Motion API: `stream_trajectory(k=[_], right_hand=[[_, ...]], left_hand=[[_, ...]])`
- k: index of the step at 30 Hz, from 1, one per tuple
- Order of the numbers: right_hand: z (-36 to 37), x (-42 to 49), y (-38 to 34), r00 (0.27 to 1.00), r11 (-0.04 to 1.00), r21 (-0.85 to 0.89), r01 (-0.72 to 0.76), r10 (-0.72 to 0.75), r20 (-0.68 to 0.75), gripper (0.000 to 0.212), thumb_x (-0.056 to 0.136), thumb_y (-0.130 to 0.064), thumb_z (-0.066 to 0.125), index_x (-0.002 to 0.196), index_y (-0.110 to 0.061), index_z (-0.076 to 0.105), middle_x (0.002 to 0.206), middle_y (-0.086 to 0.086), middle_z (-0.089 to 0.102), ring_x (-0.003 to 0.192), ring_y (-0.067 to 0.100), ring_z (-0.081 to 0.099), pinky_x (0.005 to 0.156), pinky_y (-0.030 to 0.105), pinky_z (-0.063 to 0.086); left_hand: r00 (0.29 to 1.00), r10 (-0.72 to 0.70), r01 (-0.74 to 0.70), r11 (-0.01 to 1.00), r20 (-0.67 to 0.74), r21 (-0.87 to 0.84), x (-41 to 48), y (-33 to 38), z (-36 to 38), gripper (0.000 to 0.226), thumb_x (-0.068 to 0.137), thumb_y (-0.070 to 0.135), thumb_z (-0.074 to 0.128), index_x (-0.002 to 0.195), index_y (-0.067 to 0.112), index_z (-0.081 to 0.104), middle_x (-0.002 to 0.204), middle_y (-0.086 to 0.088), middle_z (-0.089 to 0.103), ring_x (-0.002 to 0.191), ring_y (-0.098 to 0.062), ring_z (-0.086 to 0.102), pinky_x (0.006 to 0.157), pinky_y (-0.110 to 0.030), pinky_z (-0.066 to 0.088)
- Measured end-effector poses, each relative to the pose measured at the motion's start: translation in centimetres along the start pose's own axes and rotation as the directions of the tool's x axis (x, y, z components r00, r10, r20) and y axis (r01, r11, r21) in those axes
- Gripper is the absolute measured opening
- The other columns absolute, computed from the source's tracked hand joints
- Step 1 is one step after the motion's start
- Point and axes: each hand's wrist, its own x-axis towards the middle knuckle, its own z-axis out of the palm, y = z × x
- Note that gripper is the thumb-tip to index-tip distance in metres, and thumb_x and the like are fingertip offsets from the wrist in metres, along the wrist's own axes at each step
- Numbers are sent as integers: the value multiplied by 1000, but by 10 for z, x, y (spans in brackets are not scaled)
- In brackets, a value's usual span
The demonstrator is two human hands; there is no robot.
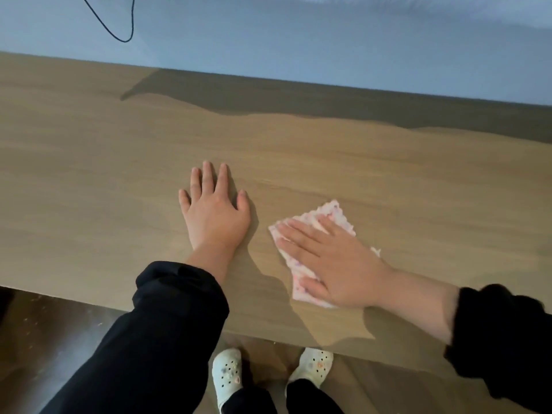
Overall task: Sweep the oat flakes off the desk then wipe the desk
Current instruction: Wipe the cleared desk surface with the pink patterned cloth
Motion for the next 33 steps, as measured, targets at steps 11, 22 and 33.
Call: stream_trajectory(k=[11,22,33], right_hand=[[-11,50,22,750,751,190,-632,655,-94,74,92,-48,10,154,-7,12,162,10,10,150,25,7,118,55,12],[7,-49,-4,699,699,76,-711,714,-27,75,90,-50,9,154,-12,20,162,5,18,150,19,10,116,47,12],[17,-43,-106,797,795,104,-597,603,-35,64,98,-44,22,150,-10,32,159,7,23,148,23,20,116,53,25]], left_hand=[[1000,-5,6,1000,-14,7,0,0,2,62,96,46,32,153,26,18,162,-1,6,149,-20,-1,119,-49,3],[978,188,-207,890,-87,-406,-18,-15,-10,46,91,11,50,137,16,53,157,-4,28,147,-19,14,121,-41,8],[872,458,-472,880,172,53,-86,-2,8,58,99,46,11,154,30,2,162,-1,-9,147,-20,-16,117,-47,-7]])
